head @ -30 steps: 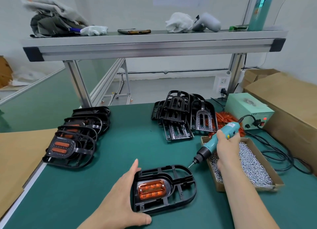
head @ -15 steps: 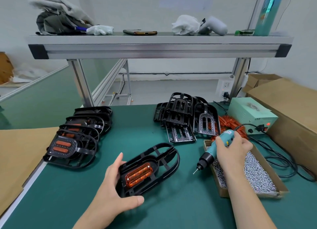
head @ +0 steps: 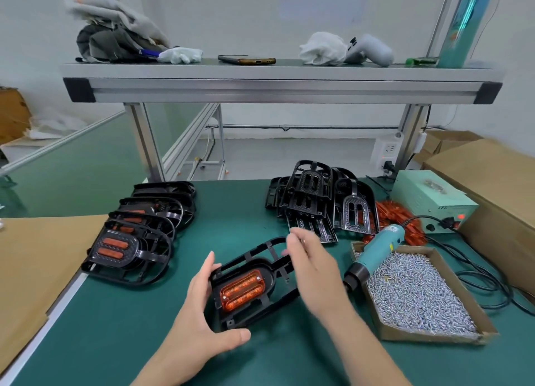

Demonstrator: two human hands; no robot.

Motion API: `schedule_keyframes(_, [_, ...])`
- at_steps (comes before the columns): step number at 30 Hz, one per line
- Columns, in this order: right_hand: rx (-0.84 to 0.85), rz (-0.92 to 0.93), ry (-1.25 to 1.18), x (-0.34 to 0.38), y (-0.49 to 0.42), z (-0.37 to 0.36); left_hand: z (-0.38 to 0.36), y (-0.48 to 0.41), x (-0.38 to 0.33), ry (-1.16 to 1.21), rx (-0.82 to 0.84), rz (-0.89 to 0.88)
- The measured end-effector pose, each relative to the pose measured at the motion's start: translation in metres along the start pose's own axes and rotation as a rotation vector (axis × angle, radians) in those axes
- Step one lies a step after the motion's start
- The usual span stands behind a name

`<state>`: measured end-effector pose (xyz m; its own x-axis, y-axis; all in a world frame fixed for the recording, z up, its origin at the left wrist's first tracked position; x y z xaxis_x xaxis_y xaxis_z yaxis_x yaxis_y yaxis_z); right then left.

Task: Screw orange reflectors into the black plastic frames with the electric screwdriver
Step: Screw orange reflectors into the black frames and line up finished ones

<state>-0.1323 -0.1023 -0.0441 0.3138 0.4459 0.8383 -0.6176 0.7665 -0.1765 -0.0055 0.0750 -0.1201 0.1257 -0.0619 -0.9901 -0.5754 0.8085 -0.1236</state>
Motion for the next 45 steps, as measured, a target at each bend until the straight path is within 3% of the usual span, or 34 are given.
schedule_keyframes(5, [-0.011, -0.063, -0.065, -0.008, -0.001, -0.015, 0.004, 0.0, 0.001, 0.036, -0.032, -0.035])
schedule_keyframes(16, [-0.148, -0.411, -0.786, -0.049, 0.018, -0.06, 0.033, -0.002, 0.024, 0.316, -0.334, 0.13])
schedule_keyframes(23, [-0.123, -0.393, -0.895, -0.044, 0.016, -0.066, 0.033, -0.013, 0.024, 0.373, -0.435, 0.181])
schedule_keyframes(31, [-0.072, -0.397, -1.074, -0.044, 0.014, -0.07, 0.028, -0.015, 0.019, 0.326, -0.38, 0.151])
schedule_keyframes(38, [0.082, -0.382, -0.979, -0.04, 0.013, -0.078, 0.012, -0.025, 0.001, 0.49, -0.199, 0.046])
schedule_keyframes(45, [0.315, -0.302, -0.746, -0.023, 0.019, -0.087, 0.011, -0.025, 0.0, 0.774, -0.235, 0.04])
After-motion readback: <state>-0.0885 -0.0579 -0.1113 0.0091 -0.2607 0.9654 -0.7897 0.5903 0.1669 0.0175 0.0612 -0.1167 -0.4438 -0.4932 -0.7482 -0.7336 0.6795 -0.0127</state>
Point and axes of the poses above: each hand's wrist, its own y-axis away from the middle knuckle, its own z-axis out of the back of the hand, x = y × z, the point moved 10 cm from there along -y, towards the middle knuckle, and after that the axes turned 9 degrees about y, right-handed, at the moved point
